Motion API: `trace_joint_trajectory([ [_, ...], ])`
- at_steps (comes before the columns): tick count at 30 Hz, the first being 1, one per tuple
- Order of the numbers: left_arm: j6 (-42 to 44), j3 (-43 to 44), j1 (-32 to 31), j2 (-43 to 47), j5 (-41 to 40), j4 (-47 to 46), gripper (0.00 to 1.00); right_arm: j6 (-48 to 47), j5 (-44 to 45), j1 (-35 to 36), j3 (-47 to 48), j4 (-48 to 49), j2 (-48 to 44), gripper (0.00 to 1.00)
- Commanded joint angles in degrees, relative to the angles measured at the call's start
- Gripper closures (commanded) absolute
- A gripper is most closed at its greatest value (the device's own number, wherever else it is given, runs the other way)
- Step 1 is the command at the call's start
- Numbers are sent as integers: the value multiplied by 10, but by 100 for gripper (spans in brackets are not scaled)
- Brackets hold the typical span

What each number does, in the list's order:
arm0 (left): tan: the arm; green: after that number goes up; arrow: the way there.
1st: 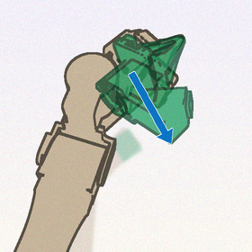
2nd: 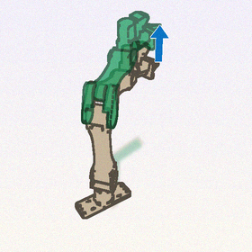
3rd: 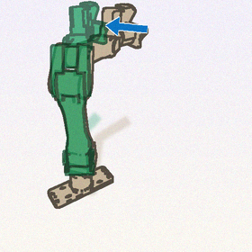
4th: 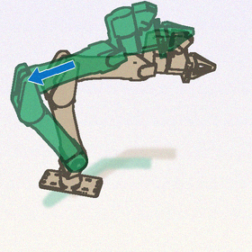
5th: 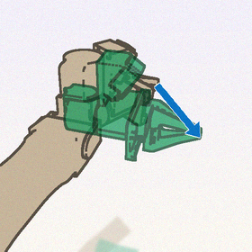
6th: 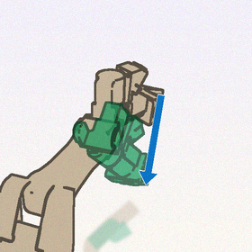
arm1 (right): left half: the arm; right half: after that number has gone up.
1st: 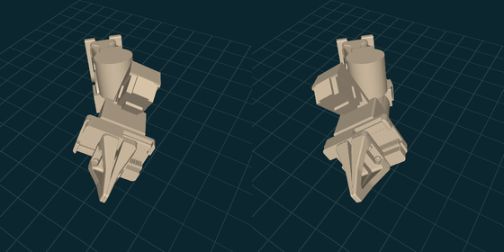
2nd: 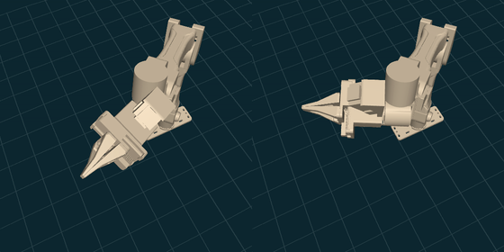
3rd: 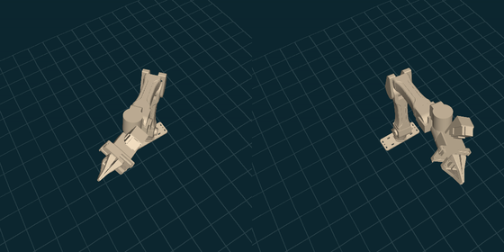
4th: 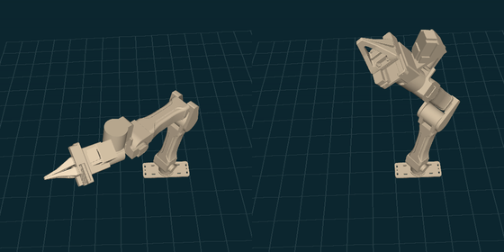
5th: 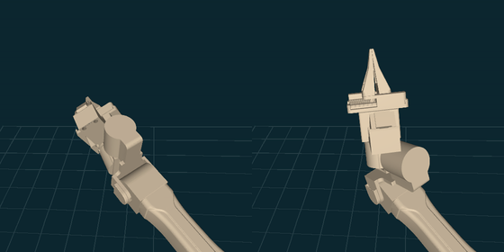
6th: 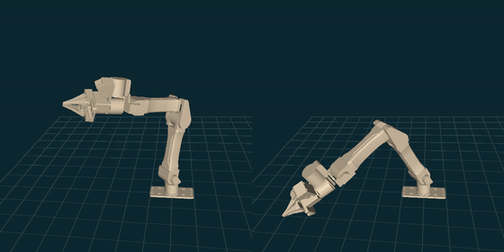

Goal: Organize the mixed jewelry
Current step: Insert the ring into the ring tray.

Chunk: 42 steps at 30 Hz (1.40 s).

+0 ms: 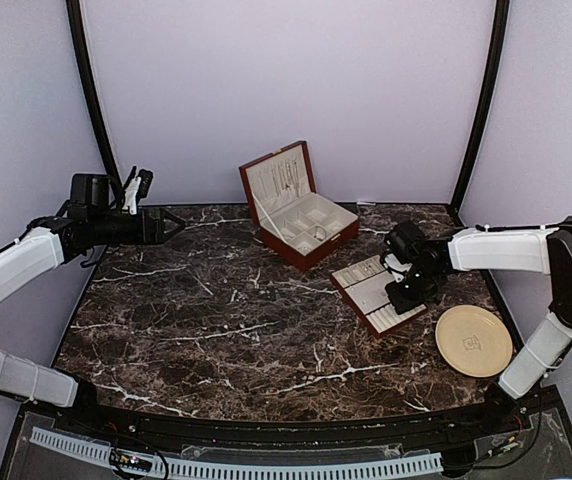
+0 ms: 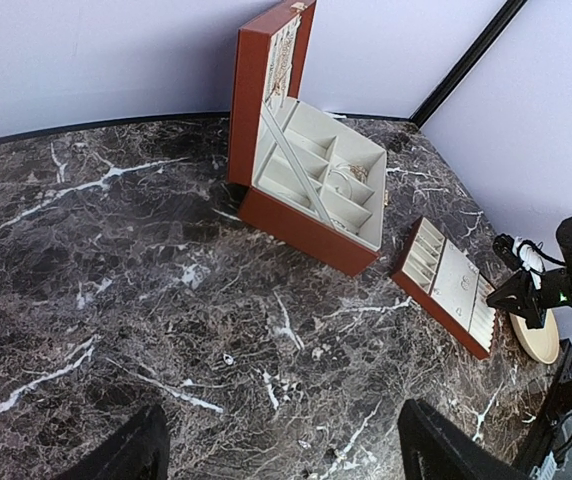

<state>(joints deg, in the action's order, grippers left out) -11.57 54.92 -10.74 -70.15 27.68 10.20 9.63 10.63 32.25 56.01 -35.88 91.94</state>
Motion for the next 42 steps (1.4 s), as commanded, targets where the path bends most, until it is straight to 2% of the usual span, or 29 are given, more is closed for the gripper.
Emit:
trace_joint_trajectory([
  [1, 6, -9, 4, 16, 9, -3, 19, -15, -40, -2, 15, -13, 7, 100],
  [30, 5, -10, 5, 19, 15, -4, 19, 15, -19, -26, 5, -14, 49, 100],
  [36, 4, -12, 6, 21, 15, -4, 19, 17, -24, -26, 22, -32, 19, 82],
  [39, 3, -13, 6, 21, 17, -5, 19, 18, -31, -26, 28, -36, 10, 77],
  [42, 2, -13, 6, 22, 17, -6, 19, 18, -36, -26, 28, -33, 5, 76],
])
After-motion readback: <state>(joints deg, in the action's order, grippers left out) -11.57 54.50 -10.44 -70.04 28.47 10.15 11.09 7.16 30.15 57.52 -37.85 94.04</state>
